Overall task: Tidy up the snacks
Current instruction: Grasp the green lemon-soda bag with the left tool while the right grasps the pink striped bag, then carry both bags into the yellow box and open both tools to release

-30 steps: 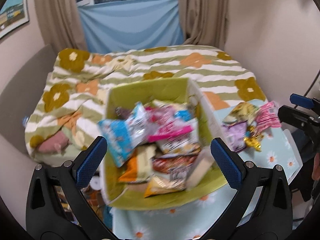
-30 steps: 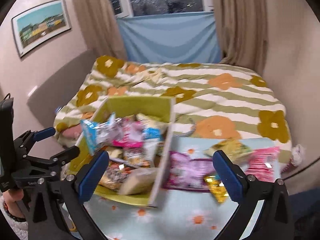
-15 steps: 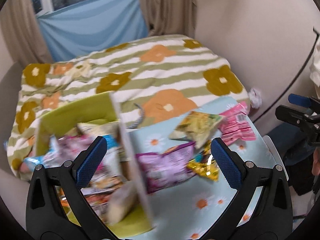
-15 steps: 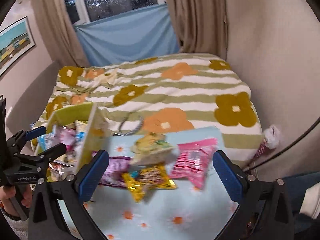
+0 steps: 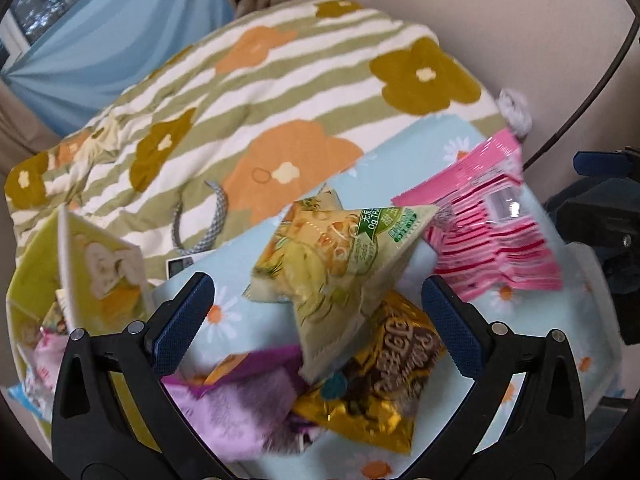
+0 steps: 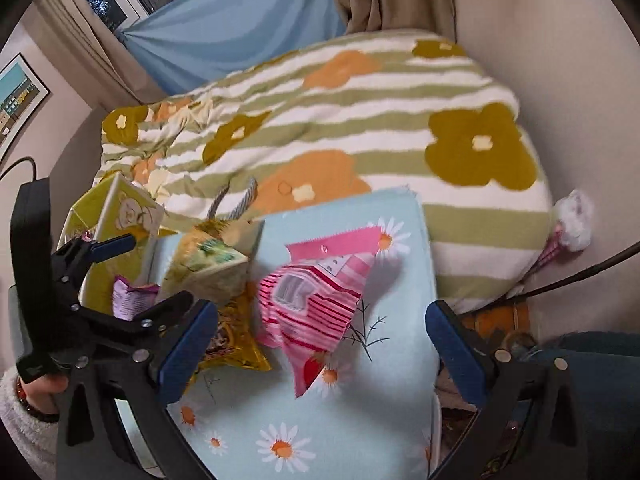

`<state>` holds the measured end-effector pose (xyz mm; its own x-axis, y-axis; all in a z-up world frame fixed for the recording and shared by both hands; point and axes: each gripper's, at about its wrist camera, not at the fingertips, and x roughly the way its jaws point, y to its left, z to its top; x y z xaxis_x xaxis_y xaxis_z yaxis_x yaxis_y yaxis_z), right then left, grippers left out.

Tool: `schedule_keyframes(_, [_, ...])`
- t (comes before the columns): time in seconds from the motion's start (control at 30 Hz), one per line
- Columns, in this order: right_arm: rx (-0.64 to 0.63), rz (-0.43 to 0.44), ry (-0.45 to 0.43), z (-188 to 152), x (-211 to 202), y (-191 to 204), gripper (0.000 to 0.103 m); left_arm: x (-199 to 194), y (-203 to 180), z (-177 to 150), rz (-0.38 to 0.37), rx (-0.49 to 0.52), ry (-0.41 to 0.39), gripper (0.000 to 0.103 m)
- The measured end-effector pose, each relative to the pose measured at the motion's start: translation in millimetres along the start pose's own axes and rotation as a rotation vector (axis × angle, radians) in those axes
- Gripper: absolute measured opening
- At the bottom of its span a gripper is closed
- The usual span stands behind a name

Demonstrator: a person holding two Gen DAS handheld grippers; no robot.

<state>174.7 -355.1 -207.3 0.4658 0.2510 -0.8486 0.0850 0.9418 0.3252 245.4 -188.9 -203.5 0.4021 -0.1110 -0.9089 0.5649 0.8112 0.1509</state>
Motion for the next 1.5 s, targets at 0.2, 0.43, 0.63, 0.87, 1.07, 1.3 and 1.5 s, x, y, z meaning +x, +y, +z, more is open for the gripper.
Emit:
schedule_keyframes(0.2, [0.024, 0.053, 0.039, 3.1, 30.0, -7.1, 0.103, 29.7, -3.2, 7.0, 0.013, 0.017, 0.028, 0.103])
schedule_keyframes(0.43, [0.017, 0.077, 0.066, 7.0, 49.8, -10.2, 0.103, 42.8, -8.9, 4.5, -0.011, 0.057, 0.035, 0.074])
schedule_keyframes(0.63, [0.01, 0.087, 0.08, 9.0, 61.4, -7.5, 0.103, 41.2, -9.7, 2.8, -0.026, 0.051, 0.036, 0.06])
schedule_keyframes(0.87, [-0.008, 0.099, 0.114, 6.9, 75.4, 0.5, 0.091, 36.6, -1.4, -1.8, -0.016, 0.008, 0.033, 0.057])
schedule_keyframes(1.07, [-0.019, 0.103, 0.118, 4.0, 80.5, 5.5, 0.072, 33.9, 7.4, -3.5, -0.007, -0.029, 0.025, 0.056])
schedule_keyframes(1.3, [-0.059, 0.081, 0.088, 3.3, 69.8, 13.2, 0.061, 22.0, 8.9, -1.2, -0.002, -0.047, -0.002, 0.056])
schedule_keyframes(1.5, [-0.076, 0.075, 0.035, 10.8, 41.1, 15.8, 0.061, -8.3, 11.7, 6.5, 0.004, -0.074, -0.062, 0.055])
